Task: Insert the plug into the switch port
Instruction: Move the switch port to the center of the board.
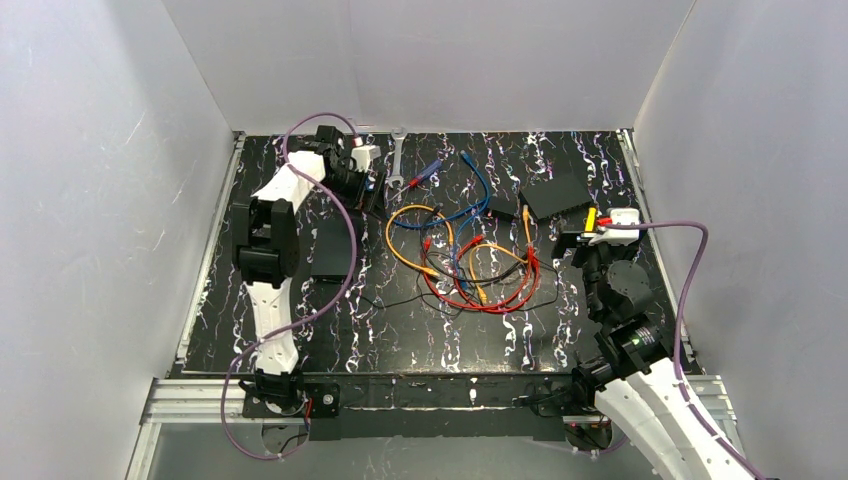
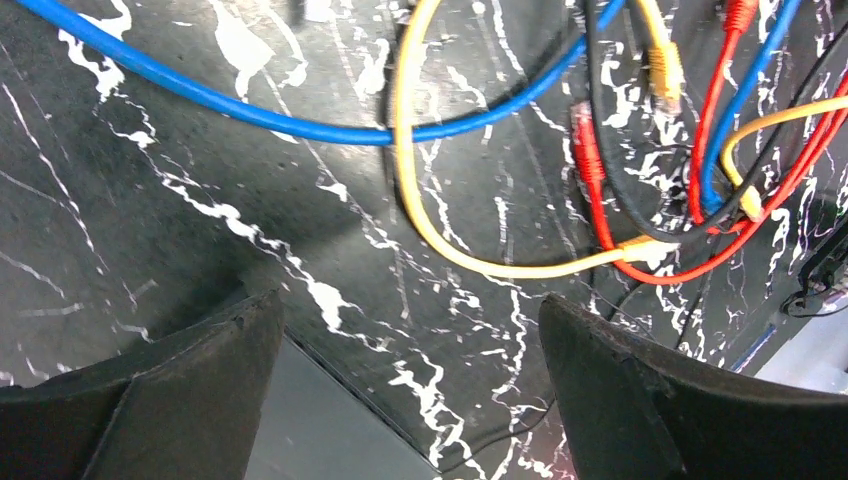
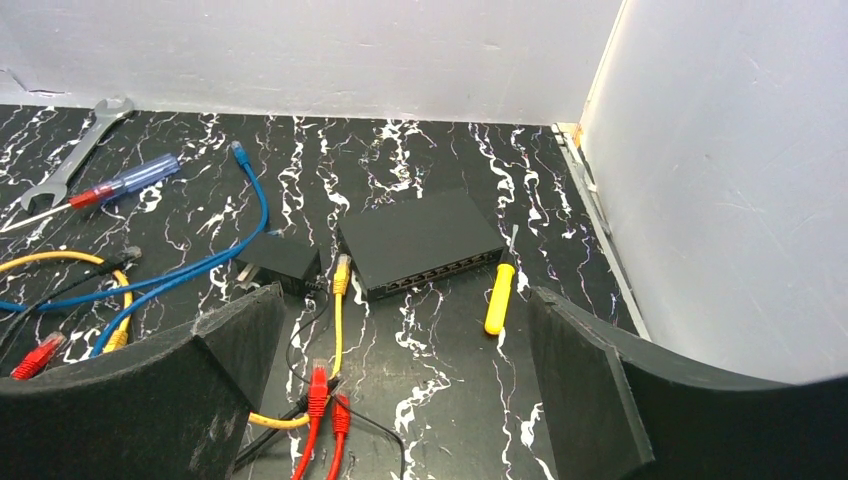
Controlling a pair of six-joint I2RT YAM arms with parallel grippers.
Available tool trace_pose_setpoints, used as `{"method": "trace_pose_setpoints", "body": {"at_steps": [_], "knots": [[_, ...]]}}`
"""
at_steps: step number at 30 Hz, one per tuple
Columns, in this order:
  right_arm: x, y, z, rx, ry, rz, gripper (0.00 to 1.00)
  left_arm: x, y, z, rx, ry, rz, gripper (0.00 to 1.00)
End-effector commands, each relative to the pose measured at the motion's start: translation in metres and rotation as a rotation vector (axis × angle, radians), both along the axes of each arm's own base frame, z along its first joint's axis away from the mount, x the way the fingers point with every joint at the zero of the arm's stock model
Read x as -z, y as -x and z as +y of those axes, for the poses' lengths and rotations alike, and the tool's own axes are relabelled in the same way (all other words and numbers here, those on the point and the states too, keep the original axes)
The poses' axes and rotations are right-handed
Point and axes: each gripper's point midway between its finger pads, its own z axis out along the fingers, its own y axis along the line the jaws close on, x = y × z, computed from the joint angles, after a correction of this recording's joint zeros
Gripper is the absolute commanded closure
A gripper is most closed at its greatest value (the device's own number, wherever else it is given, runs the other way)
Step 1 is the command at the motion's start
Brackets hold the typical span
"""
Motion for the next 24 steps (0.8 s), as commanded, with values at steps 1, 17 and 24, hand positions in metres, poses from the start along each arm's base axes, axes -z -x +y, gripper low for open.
{"method": "trace_pose_setpoints", "body": {"at_steps": [1, 17, 24], "knots": [[-0.01, 0.002, -0.004, 0.019, -0.006, -0.037, 0.01, -0.057, 0.019, -0.012, -0.031, -0.049, -0.086, 0.04], [-0.014, 0.004, -0.007, 0.027, -0.014, -0.053, 0.01, 0.003, 0.117, 0.0, -0.254, -0.284, 0.075, 0.03], [-0.016, 0.006, -0.007, 0.025, -0.02, -0.061, 0.01, 0.013, 0.122, 0.024, -0.324, -0.414, 0.084, 0.03]]}}
